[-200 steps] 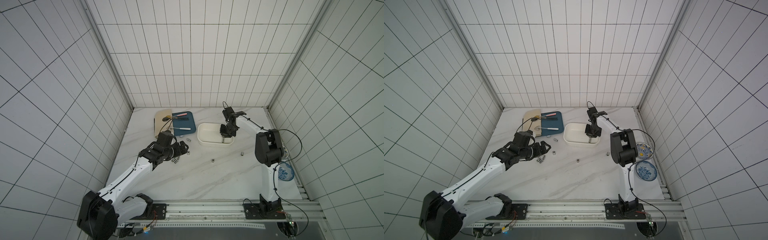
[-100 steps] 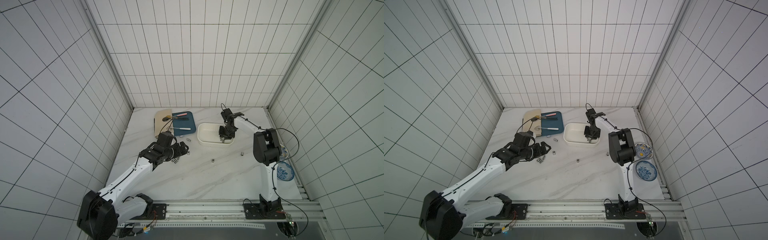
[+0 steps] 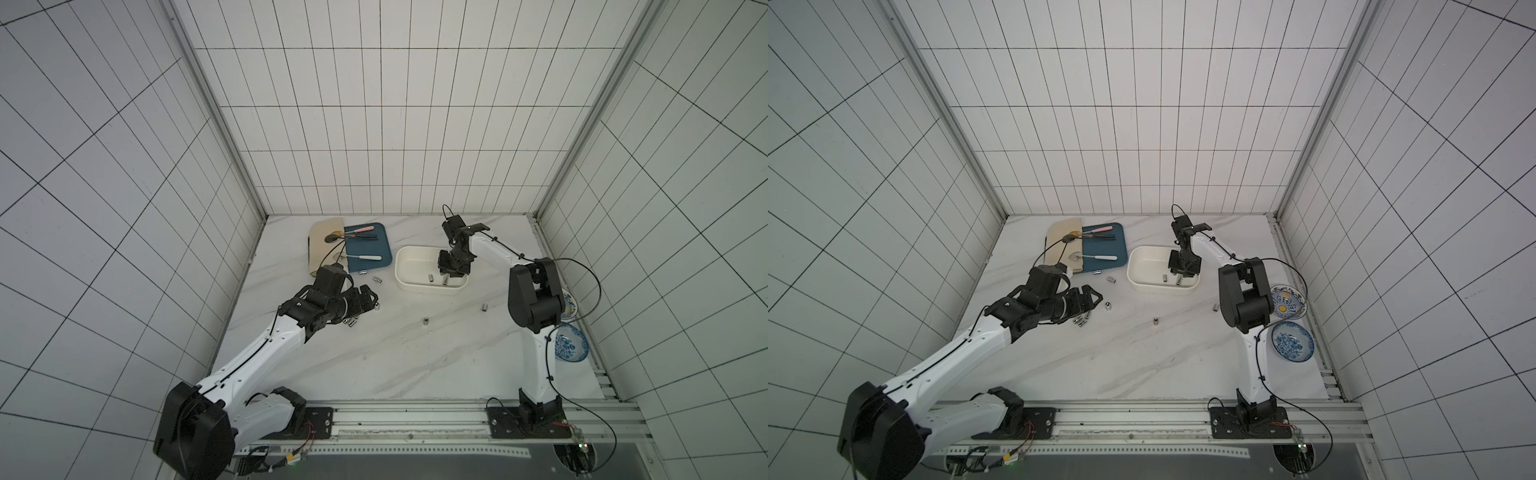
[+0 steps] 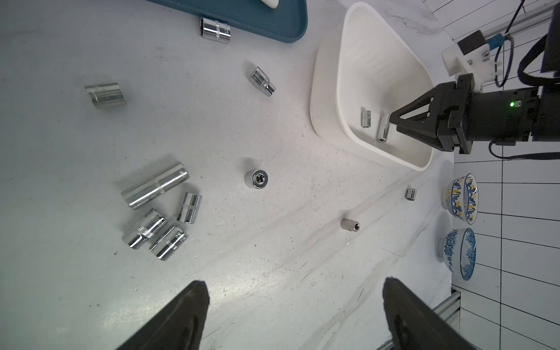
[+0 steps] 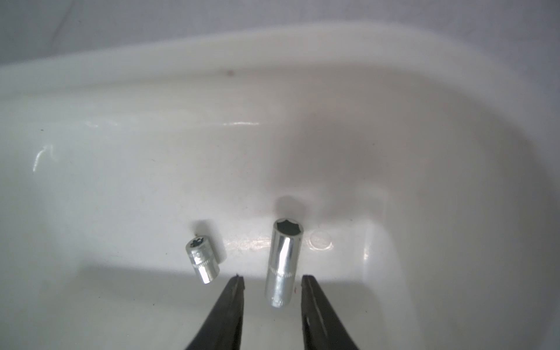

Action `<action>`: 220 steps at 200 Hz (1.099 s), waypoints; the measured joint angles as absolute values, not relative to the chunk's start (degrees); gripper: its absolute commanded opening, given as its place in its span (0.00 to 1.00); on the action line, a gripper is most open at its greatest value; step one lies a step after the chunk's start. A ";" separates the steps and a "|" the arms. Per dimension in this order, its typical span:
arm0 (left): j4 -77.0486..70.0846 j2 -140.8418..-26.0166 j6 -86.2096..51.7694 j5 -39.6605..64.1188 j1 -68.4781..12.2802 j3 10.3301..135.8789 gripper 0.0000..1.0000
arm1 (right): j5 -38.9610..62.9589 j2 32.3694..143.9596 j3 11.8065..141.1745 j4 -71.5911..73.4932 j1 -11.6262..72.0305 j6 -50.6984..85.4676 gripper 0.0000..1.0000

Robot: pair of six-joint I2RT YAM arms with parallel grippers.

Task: Put the socket on the desktop into the storage box
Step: Place the socket head in the storage box, then pick up the socket head from the center of the board.

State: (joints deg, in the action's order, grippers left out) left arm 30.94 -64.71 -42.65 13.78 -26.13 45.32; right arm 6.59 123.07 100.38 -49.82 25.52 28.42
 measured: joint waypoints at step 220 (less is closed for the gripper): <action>25.63 -74.52 -44.84 12.97 -40.05 48.34 0.93 | 3.33 95.00 74.56 -47.53 20.86 27.79 0.43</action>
State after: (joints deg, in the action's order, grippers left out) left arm 25.63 -74.52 -44.84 12.97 -40.05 48.34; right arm 3.33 95.00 74.56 -47.53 20.86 27.79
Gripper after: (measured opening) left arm 0.929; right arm 0.421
